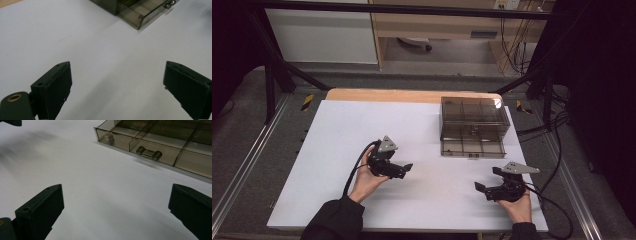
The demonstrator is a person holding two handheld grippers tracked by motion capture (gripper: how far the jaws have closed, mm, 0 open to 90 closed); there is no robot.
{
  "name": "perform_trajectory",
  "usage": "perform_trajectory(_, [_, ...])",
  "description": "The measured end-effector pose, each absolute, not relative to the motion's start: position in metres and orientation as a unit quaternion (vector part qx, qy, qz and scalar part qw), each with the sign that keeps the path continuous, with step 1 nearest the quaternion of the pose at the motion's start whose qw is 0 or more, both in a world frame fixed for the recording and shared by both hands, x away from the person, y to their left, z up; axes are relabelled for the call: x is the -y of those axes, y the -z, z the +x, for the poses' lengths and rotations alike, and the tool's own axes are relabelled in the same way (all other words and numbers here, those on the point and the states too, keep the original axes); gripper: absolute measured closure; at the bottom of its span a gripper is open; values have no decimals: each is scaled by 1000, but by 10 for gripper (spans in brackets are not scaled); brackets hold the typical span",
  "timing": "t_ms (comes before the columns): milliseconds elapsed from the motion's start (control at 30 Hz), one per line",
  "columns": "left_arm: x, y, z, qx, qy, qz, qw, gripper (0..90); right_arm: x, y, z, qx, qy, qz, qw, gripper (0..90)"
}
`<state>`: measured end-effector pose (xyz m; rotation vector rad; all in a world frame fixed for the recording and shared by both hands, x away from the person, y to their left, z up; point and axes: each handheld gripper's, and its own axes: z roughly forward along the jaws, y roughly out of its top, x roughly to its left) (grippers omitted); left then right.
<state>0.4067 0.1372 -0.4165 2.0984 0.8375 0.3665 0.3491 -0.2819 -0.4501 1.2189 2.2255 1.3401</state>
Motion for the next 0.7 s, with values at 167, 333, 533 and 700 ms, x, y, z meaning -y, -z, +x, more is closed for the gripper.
perform_trajectory(167, [-163, 423, 399, -347, -149, 829, 413, 76, 282, 450, 349, -768, -463, 422, 135, 6])
perform_trajectory(333, [-187, 429, 391, -358, -158, 827, 403, 73, 282, 450, 349, -768, -462, 422, 137, 6])
perform_trajectory(533, [-212, 434, 382, -373, -163, 820, 401, 73, 282, 451, 349, -768, -461, 423, 136, 6])
perform_trajectory(700, [-227, 438, 374, -378, -163, 818, 401, 70, 282, 451, 349, -768, -462, 423, 137, 6])
